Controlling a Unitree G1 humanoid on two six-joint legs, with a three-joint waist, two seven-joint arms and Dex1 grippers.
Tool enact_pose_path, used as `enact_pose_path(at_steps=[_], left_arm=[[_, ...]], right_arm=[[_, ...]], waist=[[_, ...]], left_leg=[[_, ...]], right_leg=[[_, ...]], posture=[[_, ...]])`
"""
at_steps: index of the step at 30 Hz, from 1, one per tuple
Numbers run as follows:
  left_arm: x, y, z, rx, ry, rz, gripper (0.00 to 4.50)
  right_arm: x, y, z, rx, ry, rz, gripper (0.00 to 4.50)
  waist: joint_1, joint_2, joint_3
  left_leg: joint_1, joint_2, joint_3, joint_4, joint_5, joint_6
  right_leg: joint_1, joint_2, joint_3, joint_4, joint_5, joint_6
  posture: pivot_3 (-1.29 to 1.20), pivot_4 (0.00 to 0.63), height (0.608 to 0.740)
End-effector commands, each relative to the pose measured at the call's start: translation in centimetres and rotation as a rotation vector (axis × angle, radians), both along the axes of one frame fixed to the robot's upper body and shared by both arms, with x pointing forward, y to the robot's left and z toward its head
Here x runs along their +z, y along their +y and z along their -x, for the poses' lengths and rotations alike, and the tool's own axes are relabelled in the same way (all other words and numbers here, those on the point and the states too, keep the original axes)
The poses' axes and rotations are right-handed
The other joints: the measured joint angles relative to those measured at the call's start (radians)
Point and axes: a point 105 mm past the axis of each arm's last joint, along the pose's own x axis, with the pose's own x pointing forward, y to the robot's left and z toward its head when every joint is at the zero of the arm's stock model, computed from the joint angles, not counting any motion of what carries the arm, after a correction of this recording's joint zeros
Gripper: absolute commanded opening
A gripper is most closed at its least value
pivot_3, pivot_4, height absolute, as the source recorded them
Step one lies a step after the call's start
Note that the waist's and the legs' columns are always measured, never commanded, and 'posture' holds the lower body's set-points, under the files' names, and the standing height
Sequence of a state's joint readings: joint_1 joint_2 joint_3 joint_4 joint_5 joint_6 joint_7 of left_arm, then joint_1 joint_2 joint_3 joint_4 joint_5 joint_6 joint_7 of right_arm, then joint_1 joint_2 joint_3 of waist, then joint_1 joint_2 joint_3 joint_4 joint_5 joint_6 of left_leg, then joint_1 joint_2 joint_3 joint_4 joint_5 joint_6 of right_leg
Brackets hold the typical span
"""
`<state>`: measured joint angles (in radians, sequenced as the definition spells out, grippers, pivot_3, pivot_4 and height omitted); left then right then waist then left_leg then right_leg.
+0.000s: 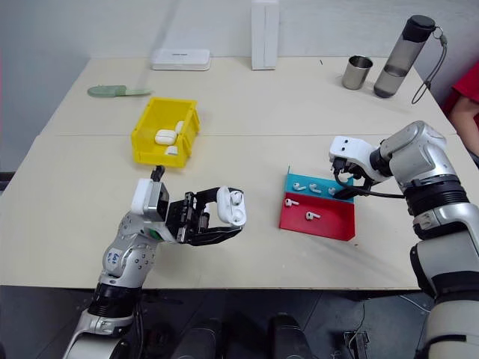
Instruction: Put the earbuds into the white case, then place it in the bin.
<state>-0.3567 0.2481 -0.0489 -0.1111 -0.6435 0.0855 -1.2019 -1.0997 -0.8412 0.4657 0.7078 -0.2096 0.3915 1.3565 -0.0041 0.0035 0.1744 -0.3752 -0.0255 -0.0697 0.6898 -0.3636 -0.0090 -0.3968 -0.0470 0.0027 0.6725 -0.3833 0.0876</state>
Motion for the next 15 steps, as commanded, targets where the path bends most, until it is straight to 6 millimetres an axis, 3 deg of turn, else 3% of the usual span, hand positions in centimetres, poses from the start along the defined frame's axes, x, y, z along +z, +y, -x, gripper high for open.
enact_pose_path(at_steps=[1, 8, 11, 15], left_arm=[[0.92, 0.01, 0.61, -0.003, -0.052, 0.013, 2.82], [0.99, 0.02, 0.53, 0.003, -0.050, 0.014, 2.82], [1.00, 0.06, 0.55, 0.006, -0.050, 0.014, 2.82], [1.04, 0.09, 0.50, 0.010, -0.052, 0.014, 2.82]], right_arm=[[0.96, 0.78, -0.20, 0.041, -0.030, 0.013, 4.48], [0.55, 1.45, -0.38, 0.054, -0.031, 0.002, 4.48], [0.44, 1.48, -0.32, 0.059, -0.022, 0.006, 3.85], [0.35, 1.21, -0.04, 0.058, 0.001, 0.017, 2.54]], waist=[[0.000, 0.000, 0.000], [0.000, 0.000, 0.000], [0.000, 0.000, 0.000], [0.000, 0.000, 0.000]], left_leg=[[0.000, 0.000, 0.000, 0.000, 0.000, 0.000], [0.000, 0.000, 0.000, 0.002, 0.000, 0.000], [0.000, 0.000, 0.000, 0.002, 0.000, 0.000], [0.000, 0.000, 0.000, 0.002, 0.000, 0.000]], right_leg=[[0.000, 0.000, 0.000, 0.000, 0.000, 0.000], [0.000, 0.000, 0.000, 0.001, 0.000, 0.000], [0.000, 0.000, 0.000, 0.001, 0.000, 0.000], [0.000, 0.000, 0.000, 0.002, 0.000, 0.000]], posture=[[0.00, 0.150, 0.740], [0.00, 0.150, 0.740], [0.00, 0.150, 0.740], [0.00, 0.150, 0.740]])
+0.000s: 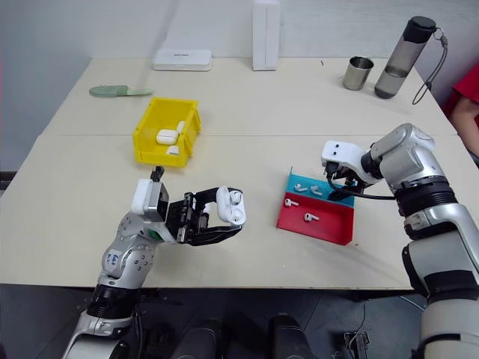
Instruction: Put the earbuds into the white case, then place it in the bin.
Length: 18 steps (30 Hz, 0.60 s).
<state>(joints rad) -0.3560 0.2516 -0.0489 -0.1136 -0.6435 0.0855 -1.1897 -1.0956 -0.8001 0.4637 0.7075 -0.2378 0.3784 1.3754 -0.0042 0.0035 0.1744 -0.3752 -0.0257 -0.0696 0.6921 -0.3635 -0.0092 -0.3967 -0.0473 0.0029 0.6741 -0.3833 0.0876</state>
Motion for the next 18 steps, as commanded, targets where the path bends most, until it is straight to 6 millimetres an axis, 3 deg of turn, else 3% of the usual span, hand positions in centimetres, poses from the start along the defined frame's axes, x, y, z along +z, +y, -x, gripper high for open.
enact_pose_path(at_steps=[1, 18], left_arm=[[1.00, 0.06, 0.59, 0.000, -0.055, 0.014, 2.82], [0.85, 0.09, 0.49, 0.011, -0.052, 0.019, 2.82]], right_arm=[[1.10, -0.06, 0.06, 0.011, -0.023, 0.009, 2.54], [0.42, -0.70, 0.74, -0.013, 0.030, 0.034, 2.54]], waist=[[0.000, 0.000, 0.000], [0.000, 0.000, 0.000]], left_leg=[[0.000, 0.000, 0.000, 0.000, 0.000, 0.000], [0.000, 0.000, 0.000, 0.001, 0.000, 0.000]], right_leg=[[0.000, 0.000, 0.000, 0.000, 0.000, 0.000], [0.000, 0.000, 0.000, 0.001, 0.000, 0.000]], posture=[[0.00, 0.150, 0.740], [0.00, 0.150, 0.740]])
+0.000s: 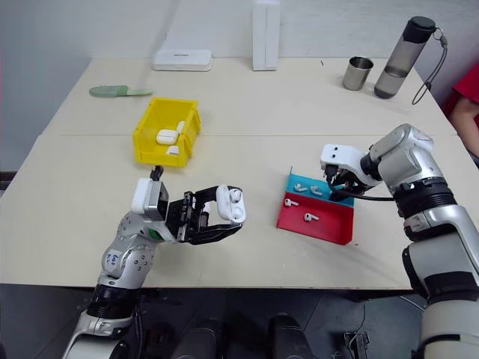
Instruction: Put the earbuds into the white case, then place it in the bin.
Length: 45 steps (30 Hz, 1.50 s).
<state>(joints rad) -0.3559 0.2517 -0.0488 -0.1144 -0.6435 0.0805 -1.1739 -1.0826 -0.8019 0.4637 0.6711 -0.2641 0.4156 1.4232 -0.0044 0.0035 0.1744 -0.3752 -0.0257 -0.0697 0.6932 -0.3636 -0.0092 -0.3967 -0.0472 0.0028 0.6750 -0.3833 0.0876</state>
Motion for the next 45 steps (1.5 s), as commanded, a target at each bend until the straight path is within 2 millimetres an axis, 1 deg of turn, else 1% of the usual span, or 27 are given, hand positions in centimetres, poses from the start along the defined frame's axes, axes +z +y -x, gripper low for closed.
enact_pose_path(at_steps=[1, 12, 15, 17, 30, 33, 39, 42, 45], left_arm=[[0.8, 0.1, 0.6, -0.004, -0.052, 0.013, 2.82], [0.7, 0.1, 0.5, -0.003, -0.052, 0.013, 2.82], [0.7, 0.1, 0.4, -0.002, -0.051, 0.012, 2.82], [0.7, 0.1, 0.4, -0.002, -0.051, 0.011, 2.82], [0.6, 0.2, 0.4, 0.000, -0.052, 0.009, 2.82], [0.6, 0.2, 0.4, -0.002, -0.052, 0.010, 2.82], [0.5, 0.3, 0.4, -0.004, -0.053, 0.006, 2.82], [0.5, 0.3, 0.4, -0.005, -0.054, 0.005, 2.82], [0.5, 0.3, 0.5, -0.002, -0.054, 0.009, 2.82]], right_arm=[[0.7, -0.8, 0.1, -0.019, -0.018, 0.022, 2.54], [0.5, -0.8, 0.2, -0.027, -0.018, 0.008, 2.54], [0.3, -0.6, 0.2, -0.025, -0.010, 0.000, 1.92], [0.2, -0.5, 0.2, -0.025, -0.010, -0.004, 1.28], [0.2, -0.3, 0.4, -0.021, -0.008, -0.029, 1.28], [0.1, -0.1, 0.2, -0.020, -0.024, -0.049, 0.67], [0.1, 0.0, 0.7, -0.020, -0.012, -0.064, 0.67], [0.9, 0.1, 0.6, -0.031, -0.040, -0.110, 0.67], [3.3, 0.3, 0.5, -0.043, -0.100, -0.229, 0.67]], waist=[[0.000, 0.000, 0.000], [0.000, 0.000, 0.000], [0.000, 0.000, 0.000], [0.000, 0.000, 0.000], [0.000, 0.000, 0.000], [0.000, 0.000, 0.000], [0.000, 0.000, 0.000], [0.000, 0.000, 0.000], [0.000, 0.000, 0.000]], left_leg=[[0.000, 0.000, 0.000, 0.000, 0.000, 0.000], [0.000, 0.000, 0.000, 0.002, 0.000, 0.000], [0.000, 0.000, 0.000, 0.002, 0.000, 0.000], [0.000, 0.000, 0.000, 0.003, 0.000, 0.000], [0.000, 0.000, 0.000, 0.003, 0.000, 0.000], [0.000, 0.000, 0.000, 0.003, 0.000, 0.000], [0.000, 0.000, 0.000, 0.003, 0.000, 0.000], [0.000, 0.000, 0.000, 0.003, 0.000, 0.000], [0.000, 0.000, 0.000, 0.003, 0.000, 0.000]], right_leg=[[0.000, 0.000, 0.000, 0.000, 0.000, 0.000], [0.000, 0.000, 0.000, 0.002, 0.000, 0.000], [0.000, 0.000, 0.000, 0.002, 0.000, 0.000], [0.000, 0.000, 0.000, 0.002, 0.000, 0.000], [0.000, 0.000, 0.000, 0.002, 0.000, 0.000], [0.000, 0.000, 0.000, 0.003, 0.000, 0.000], [0.000, 0.000, 0.000, 0.003, 0.000, 0.000], [0.000, 0.000, 0.000, 0.003, 0.000, 0.000], [0.000, 0.000, 0.000, 0.003, 0.000, 0.000]], posture=[[0.00, 0.150, 0.740], [0.00, 0.150, 0.740], [0.00, 0.150, 0.740], [0.00, 0.150, 0.740], [0.00, 0.150, 0.740], [0.00, 0.150, 0.740], [0.00, 0.150, 0.740], [0.00, 0.150, 0.740], [0.00, 0.150, 0.740]])
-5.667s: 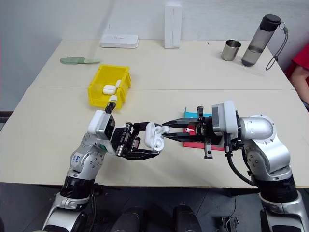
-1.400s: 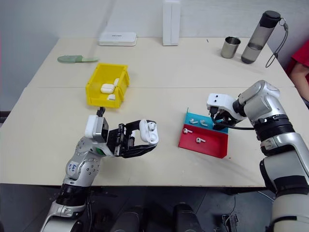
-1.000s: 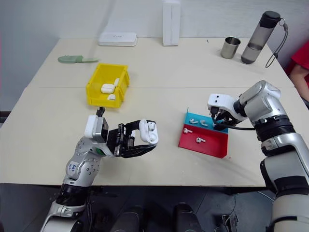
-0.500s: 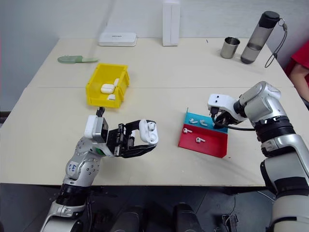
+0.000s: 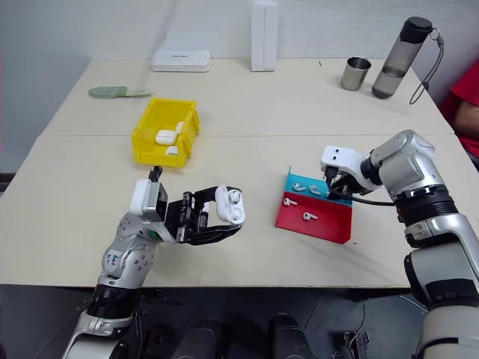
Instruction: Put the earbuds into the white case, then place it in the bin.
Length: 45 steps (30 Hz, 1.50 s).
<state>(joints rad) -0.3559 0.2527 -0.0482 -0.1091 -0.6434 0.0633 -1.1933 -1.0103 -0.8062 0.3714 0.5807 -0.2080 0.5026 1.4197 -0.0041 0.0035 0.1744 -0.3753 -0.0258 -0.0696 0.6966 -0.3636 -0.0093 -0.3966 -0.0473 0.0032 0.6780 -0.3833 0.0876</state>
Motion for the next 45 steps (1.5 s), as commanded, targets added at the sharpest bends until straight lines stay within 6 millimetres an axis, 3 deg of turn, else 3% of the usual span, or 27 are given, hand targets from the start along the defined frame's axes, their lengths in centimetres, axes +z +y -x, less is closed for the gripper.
enact_pose_path(at_steps=[1, 7, 12, 17, 21, 26, 45], left_arm=[[0.5, 0.3, 0.3, 0.010, -0.035, 0.013, 2.82], [1.0, 0.5, 0.0, 0.016, -0.025, 0.039, 2.82], [1.6, 0.6, -0.3, 0.009, -0.014, 0.075, 2.82], [2.1, 0.1, -0.5, -0.035, -0.007, 0.090, 2.82], [2.6, -0.1, -0.9, -0.057, -0.003, 0.101, 2.82], [3.5, -0.2, -1.3, -0.068, 0.007, 0.129, 2.82], [3.2, -0.8, -1.3, -0.077, 0.009, 0.105, 2.82]], right_arm=[[4.3, -0.2, -0.1, -0.025, -0.118, -0.154, 0.67], [8.7, 0.7, 2.0, 0.011, -0.203, -0.563, 0.67], [12.6, 4.5, 7.1, 0.261, -0.191, -1.068, 0.67], [13.7, 8.6, 11.0, 0.350, -0.067, -1.407, 0.67], [12.7, 11.1, 13.1, 0.382, -0.026, -1.470, 0.67], [11.3, 12.8, 14.6, 0.383, -0.007, -1.465, 0.67], [9.8, 14.4, 14.8, 0.395, 0.015, -1.426, 0.67]], waist=[[0.000, 0.000, 0.000], [0.004, 0.000, 0.000], [0.002, 0.000, 0.000], [0.001, 0.000, 0.000], [0.004, 0.000, 0.000], [0.001, 0.000, 0.000], [0.000, 0.000, 0.000]], left_leg=[[0.000, 0.000, 0.000, 0.000, 0.000, 0.000], [0.000, 0.000, 0.000, 0.000, 0.000, 0.000], [0.000, 0.000, -0.001, 0.000, 0.000, 0.000], [0.000, 0.001, -0.001, 0.001, 0.000, 0.000], [0.000, 0.000, -0.002, 0.000, 0.000, 0.000], [0.000, -0.002, -0.003, 0.000, 0.000, 0.001], [0.001, -0.001, -0.003, -0.001, 0.000, 0.001]], right_leg=[[0.000, 0.000, 0.000, 0.000, 0.000, 0.000], [0.000, 0.000, 0.000, 0.000, 0.000, 0.000], [0.001, 0.000, 0.000, 0.000, 0.000, 0.000], [0.001, 0.001, 0.000, 0.002, 0.000, 0.000], [0.001, 0.000, 0.000, 0.003, 0.000, 0.000], [0.002, -0.001, 0.000, 0.002, 0.000, 0.000], [0.003, 0.000, 0.000, 0.001, 0.000, 0.000]], posture=[[0.00, 0.150, 0.740], [0.00, 0.150, 0.740], [0.00, 0.150, 0.740], [0.00, 0.150, 0.740], [0.00, 0.150, 0.740], [0.00, 0.150, 0.740], [0.00, 0.150, 0.740]])
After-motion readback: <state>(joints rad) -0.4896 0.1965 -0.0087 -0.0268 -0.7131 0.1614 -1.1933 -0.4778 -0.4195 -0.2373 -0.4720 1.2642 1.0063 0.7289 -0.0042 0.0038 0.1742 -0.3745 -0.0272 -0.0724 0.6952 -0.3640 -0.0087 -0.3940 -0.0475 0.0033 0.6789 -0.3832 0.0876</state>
